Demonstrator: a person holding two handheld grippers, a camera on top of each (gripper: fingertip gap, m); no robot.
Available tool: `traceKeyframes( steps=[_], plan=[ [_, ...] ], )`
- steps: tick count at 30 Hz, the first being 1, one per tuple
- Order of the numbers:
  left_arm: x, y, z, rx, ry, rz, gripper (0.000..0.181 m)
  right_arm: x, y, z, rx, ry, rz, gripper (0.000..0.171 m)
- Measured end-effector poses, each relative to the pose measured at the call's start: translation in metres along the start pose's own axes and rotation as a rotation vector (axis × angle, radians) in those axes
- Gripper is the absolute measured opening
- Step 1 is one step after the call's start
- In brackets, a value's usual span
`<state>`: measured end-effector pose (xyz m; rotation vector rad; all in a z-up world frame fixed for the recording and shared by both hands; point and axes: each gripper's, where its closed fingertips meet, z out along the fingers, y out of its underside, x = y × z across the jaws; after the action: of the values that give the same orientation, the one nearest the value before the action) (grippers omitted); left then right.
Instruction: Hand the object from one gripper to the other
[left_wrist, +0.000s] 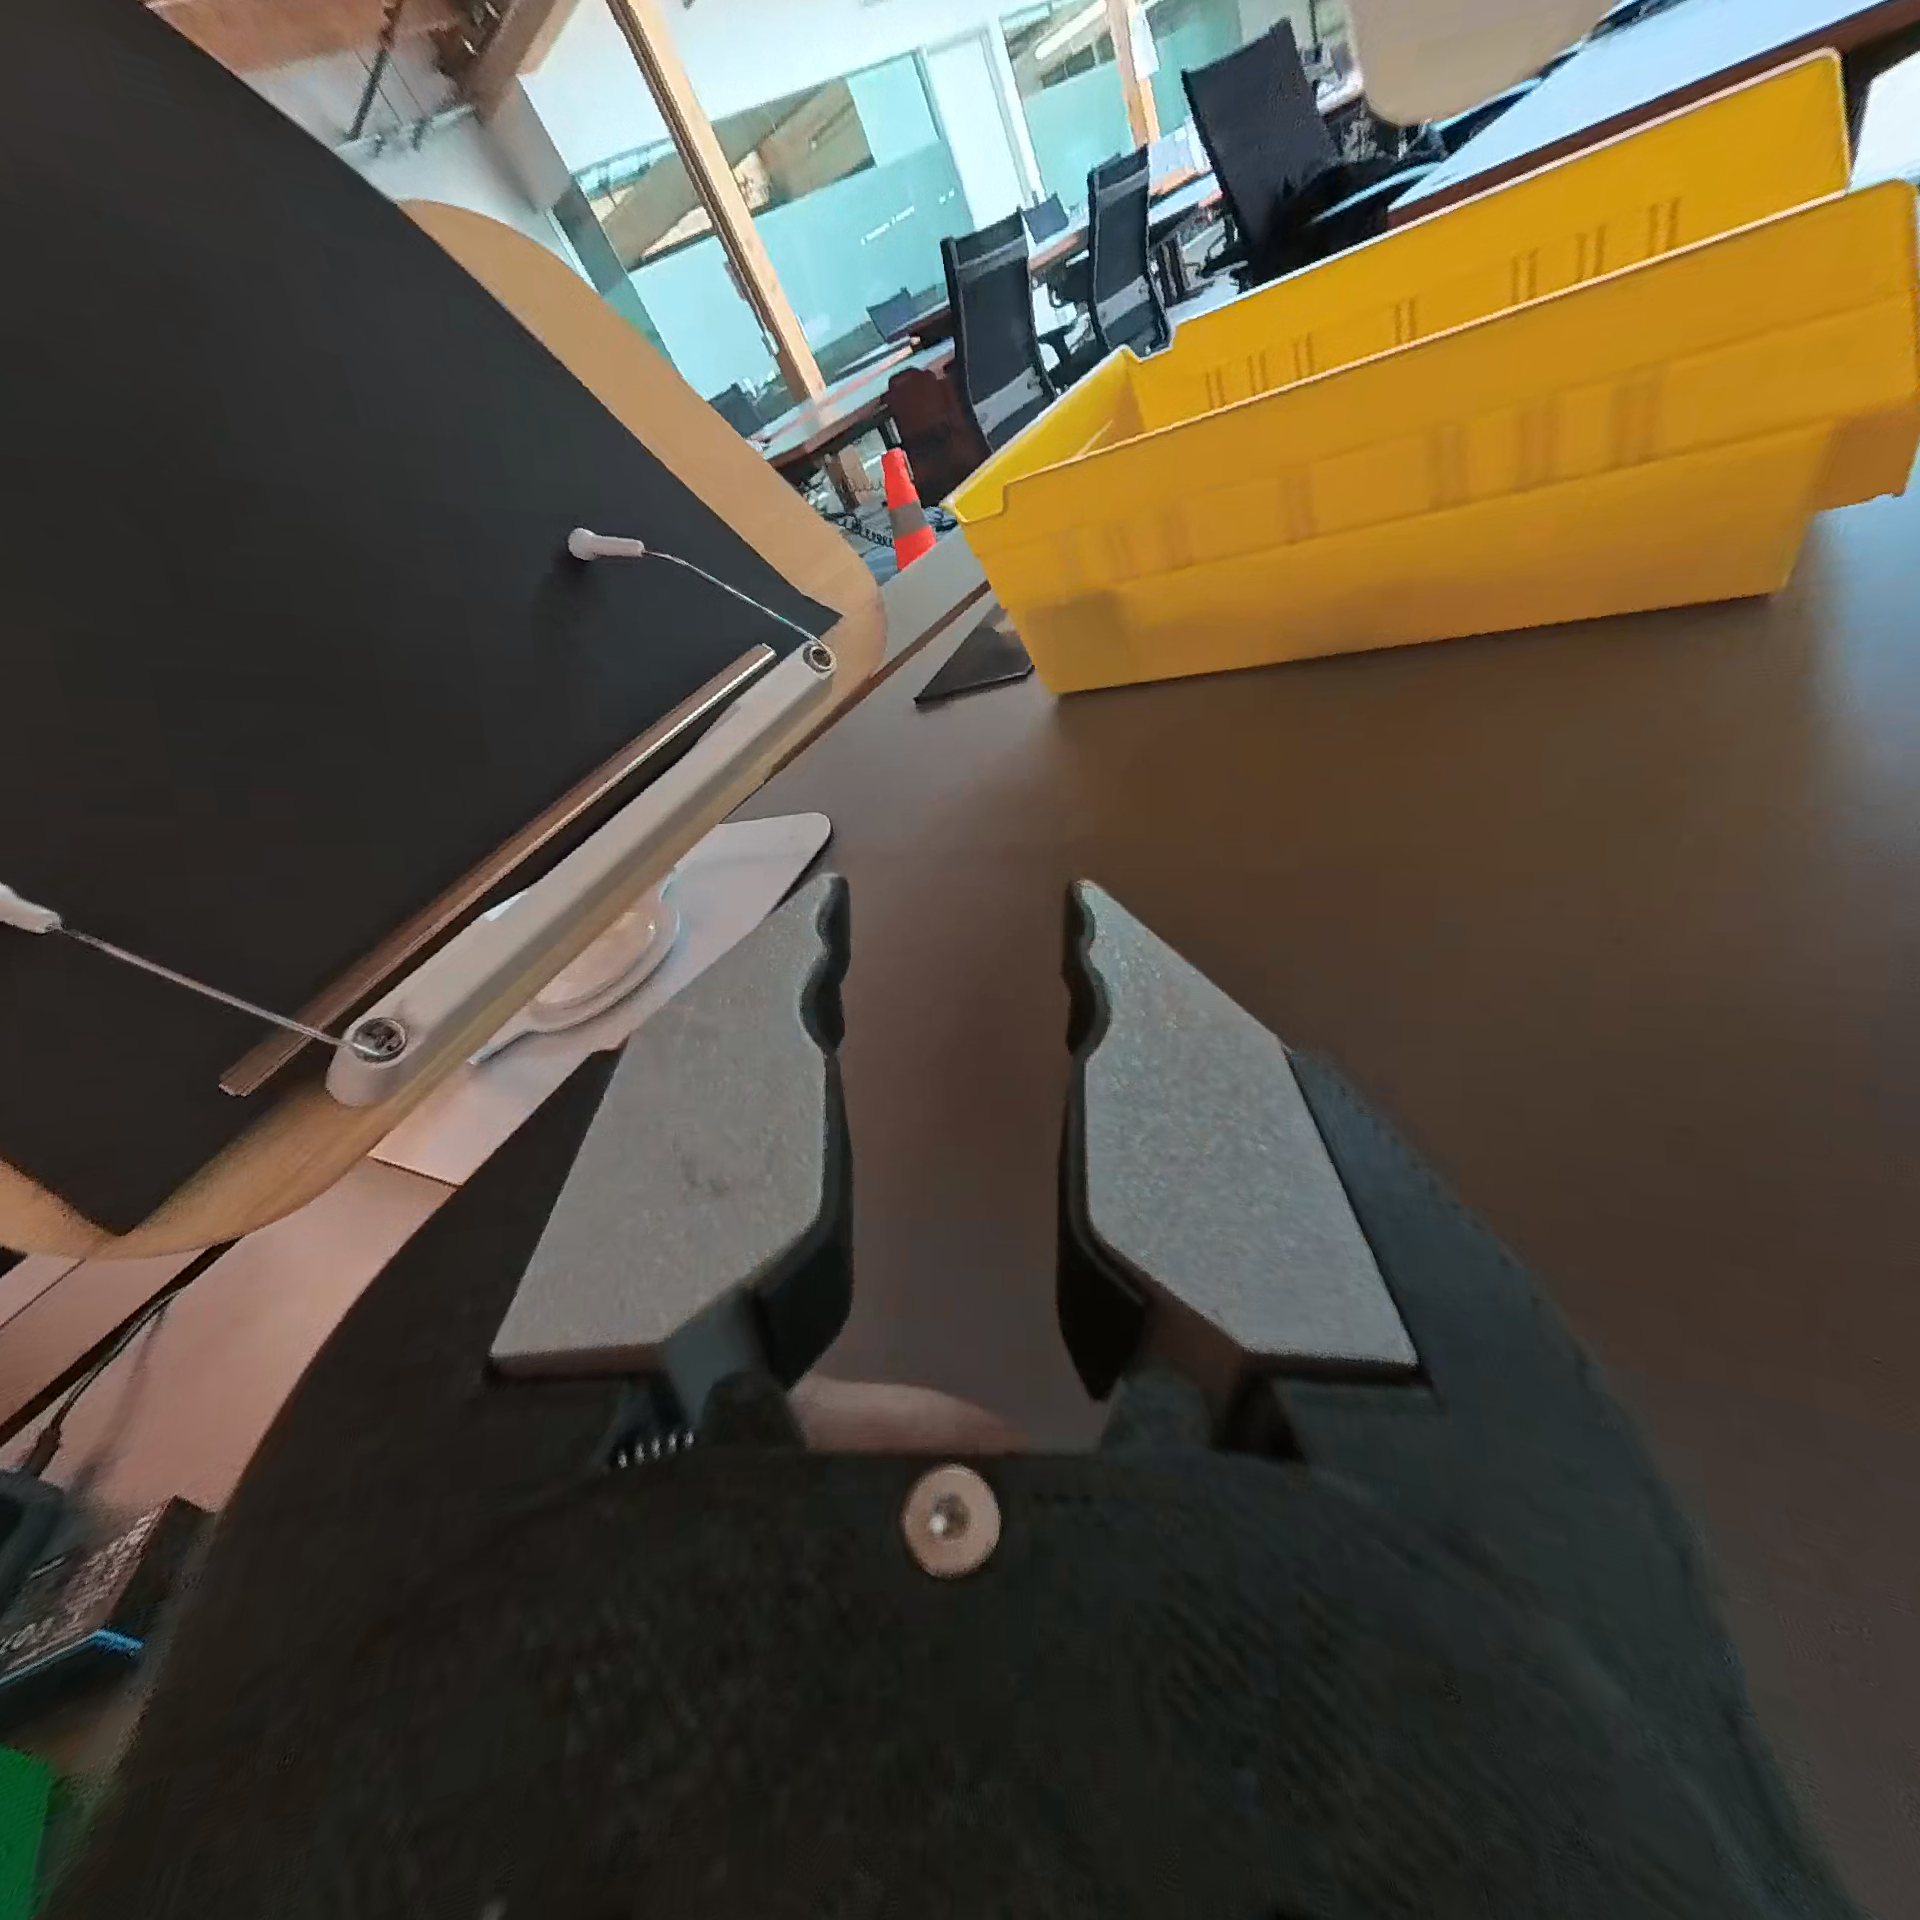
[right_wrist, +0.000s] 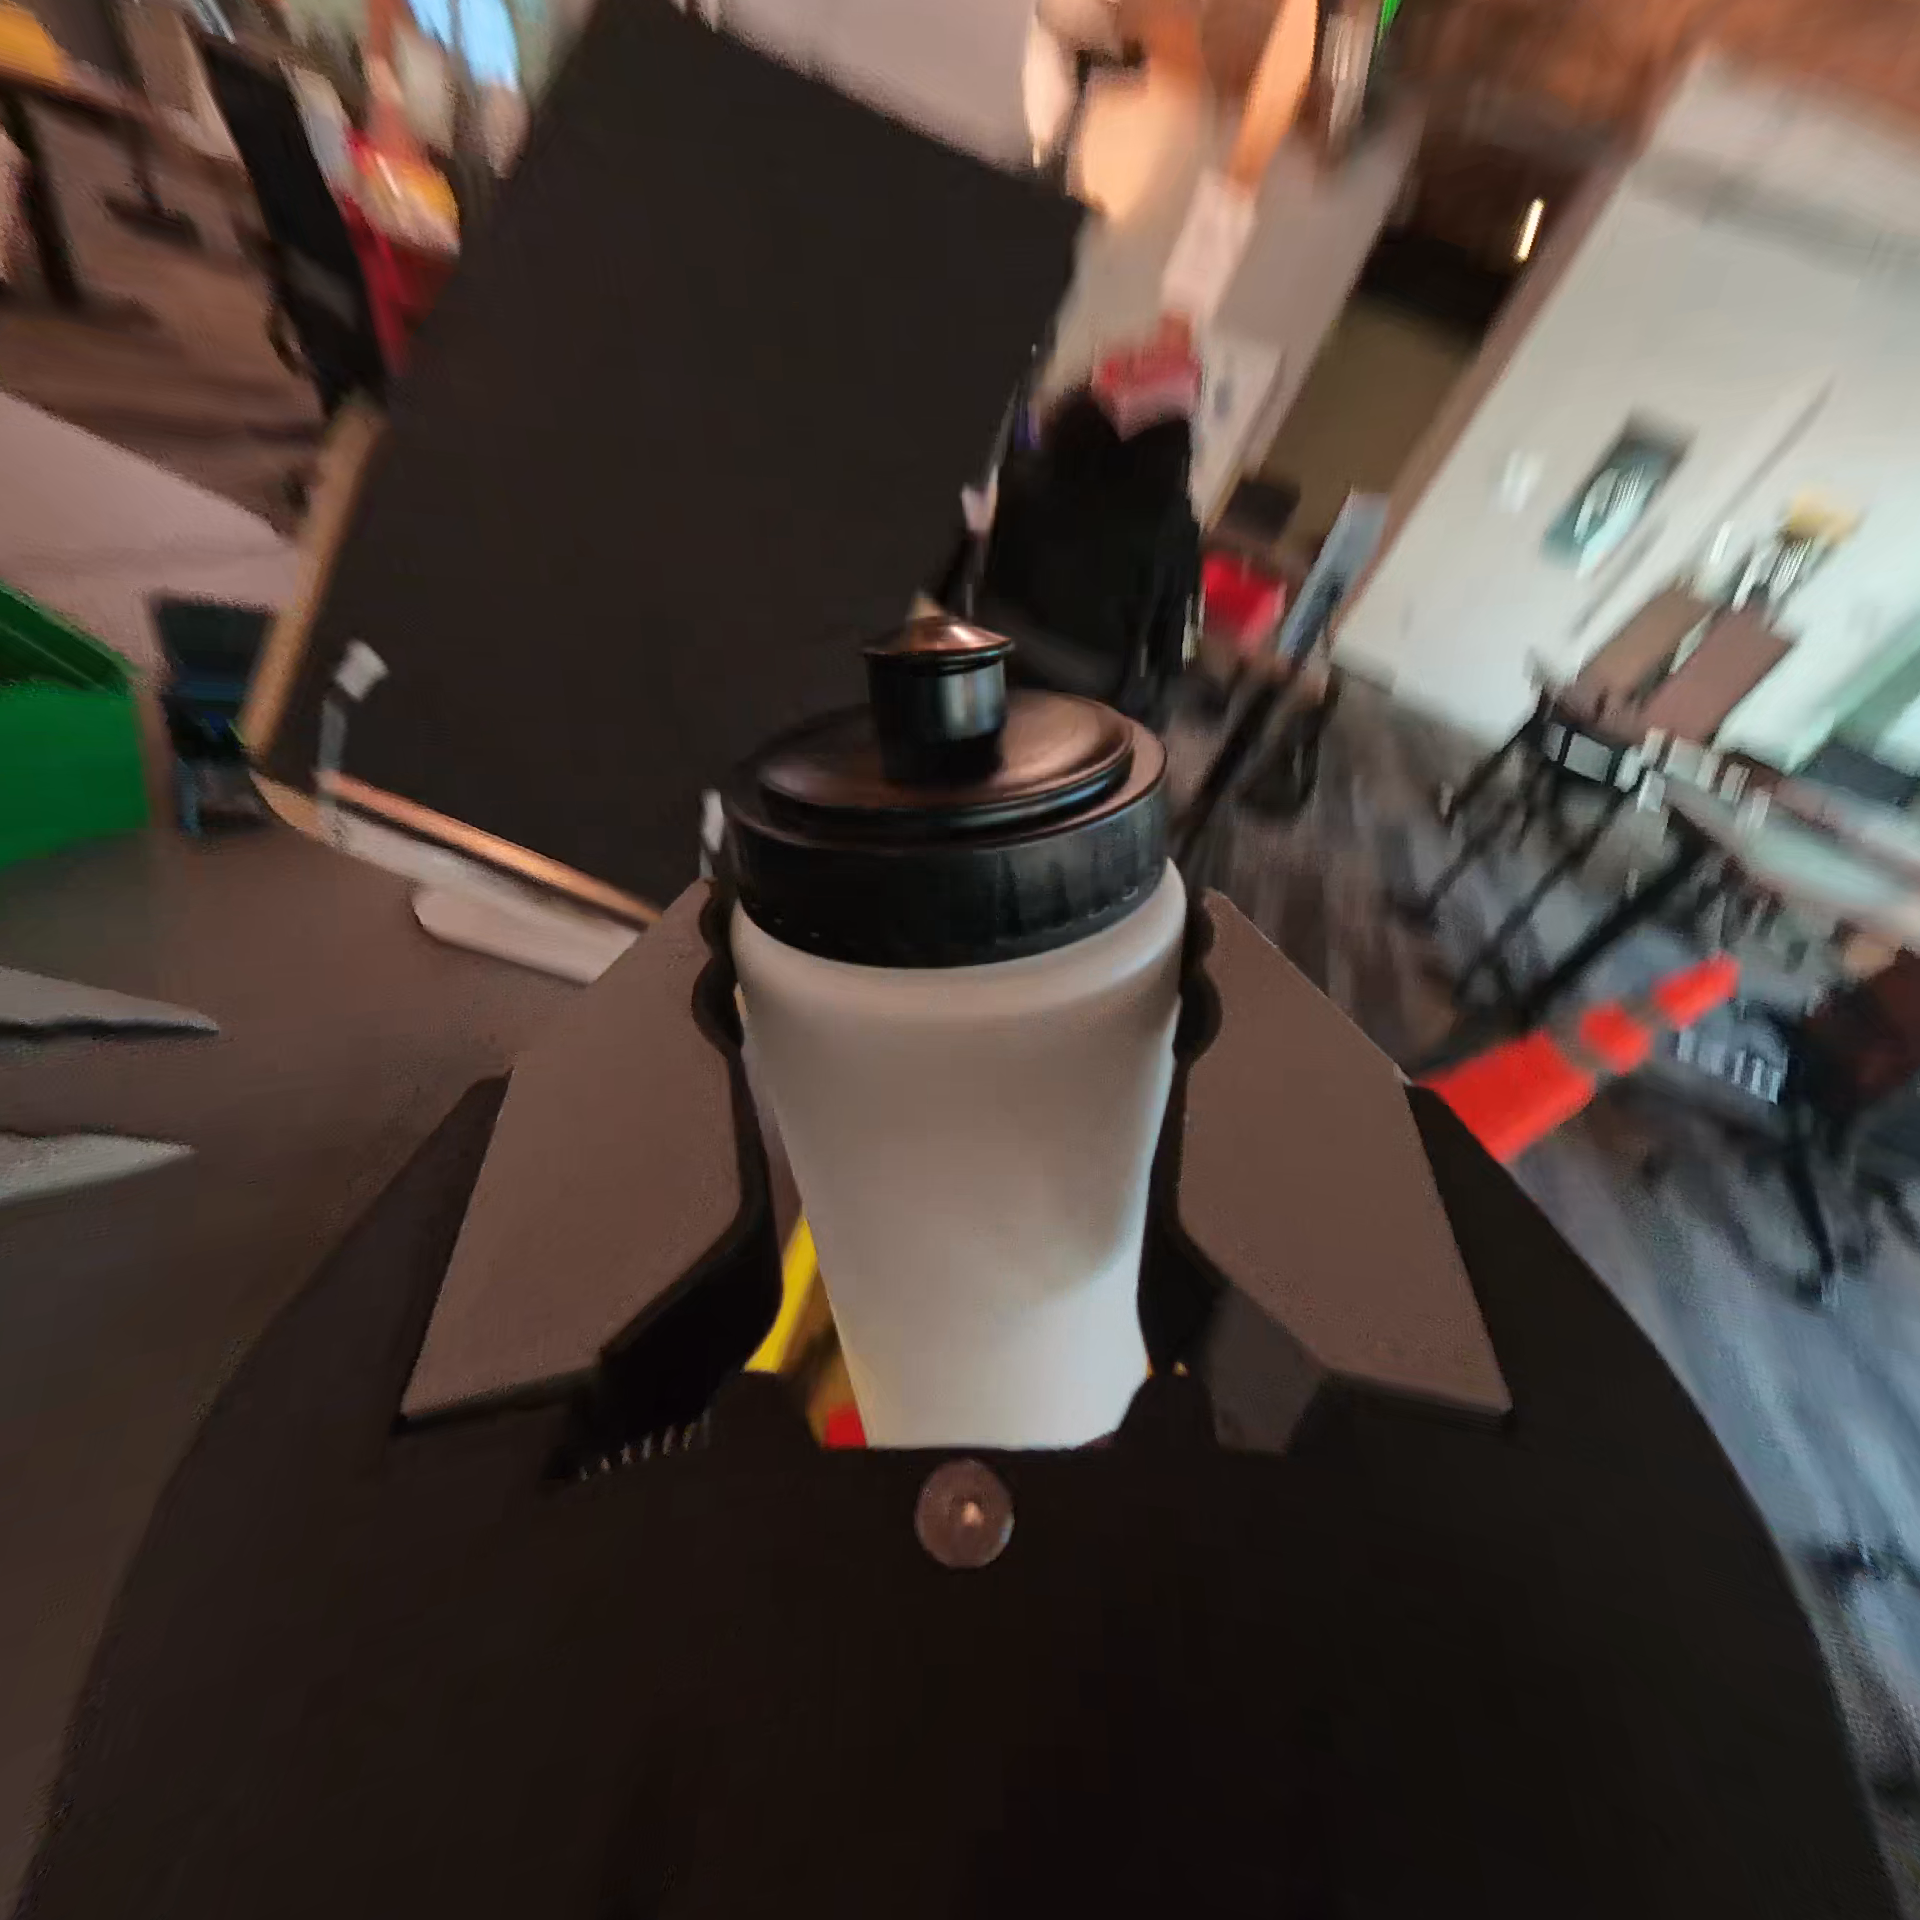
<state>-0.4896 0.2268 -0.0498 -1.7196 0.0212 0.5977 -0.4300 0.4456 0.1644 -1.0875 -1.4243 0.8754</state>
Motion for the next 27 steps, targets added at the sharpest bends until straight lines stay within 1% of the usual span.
traceKeyframes(
  steps=[3,5,6,8,9,10,12,13,14,15,16,17,18,20,22,23,25,27],
  plan=[
    [0.004,0.000,0.000,-0.001,0.011,0.020,0.037,0.038,0.079,0.039,-0.301,0.028,0.106,0.084],
    [0.005,0.001,0.000,-0.011,0.017,0.016,0.037,0.053,0.138,0.060,-0.501,0.047,0.160,0.084],
    [0.004,0.001,0.000,-0.012,0.017,0.010,0.037,0.059,0.160,0.069,-0.565,0.053,0.172,0.085],
    [0.000,0.002,0.000,-0.015,0.008,-0.008,0.040,0.064,0.189,0.079,-0.649,0.046,0.215,0.080],
    [-0.003,0.002,0.000,-0.015,-0.002,-0.025,0.043,0.064,0.195,0.082,-0.671,0.041,0.241,0.080],
    [-0.005,0.003,0.000,-0.018,0.000,-0.049,0.043,0.063,0.194,0.084,-0.665,0.032,0.262,0.080],
    [-0.011,0.007,0.001,-0.040,-0.001,-0.104,0.044,0.059,0.179,0.086,-0.602,0.023,0.271,0.073],
    [-0.014,0.009,0.001,-0.052,-0.006,-0.122,0.044,0.055,0.173,0.087,-0.578,0.017,0.254,0.065],
    [-0.015,0.011,0.001,-0.059,-0.007,-0.132,0.044,0.052,0.173,0.086,-0.578,0.016,0.226,0.050],
    [-0.016,0.011,0.001,-0.061,-0.005,-0.138,0.043,0.051,0.177,0.085,-0.604,0.032,0.197,0.047],
    [-0.016,0.011,0.000,-0.060,-0.005,-0.139,0.043,0.052,0.182,0.085,-0.633,0.054,0.175,0.061],
    [-0.016,0.011,0.000,-0.059,-0.005,-0.137,0.043,0.050,0.186,0.084,-0.650,0.058,0.167,0.082],
    [-0.015,0.011,0.000,-0.060,-0.005,-0.133,0.043,0.043,0.185,0.084,-0.651,0.034,0.174,0.085],
    [-0.015,0.012,0.001,-0.069,-0.002,-0.131,0.043,0.028,0.173,0.082,-0.604,-0.008,0.193,0.080],
    [-0.016,0.013,0.002,-0.078,-0.005,-0.146,0.044,0.008,0.151,0.079,-0.521,-0.047,0.213,0.077],
    [-0.017,0.014,0.002,-0.082,-0.006,-0.156,0.045,-0.008,0.137,0.078,-0.470,-0.086,0.230,0.075],
    [-0.017,0.016,0.003,-0.097,0.001,-0.179,0.050,-0.047,0.111,0.075,-0.376,-0.197,0.263,0.076],
    [-0.017,0.019,0.004,-0.113,0.014,-0.199,0.053,-0.083,0.096,0.077,-0.330,-0.281,0.272,0.078]
  ],
)
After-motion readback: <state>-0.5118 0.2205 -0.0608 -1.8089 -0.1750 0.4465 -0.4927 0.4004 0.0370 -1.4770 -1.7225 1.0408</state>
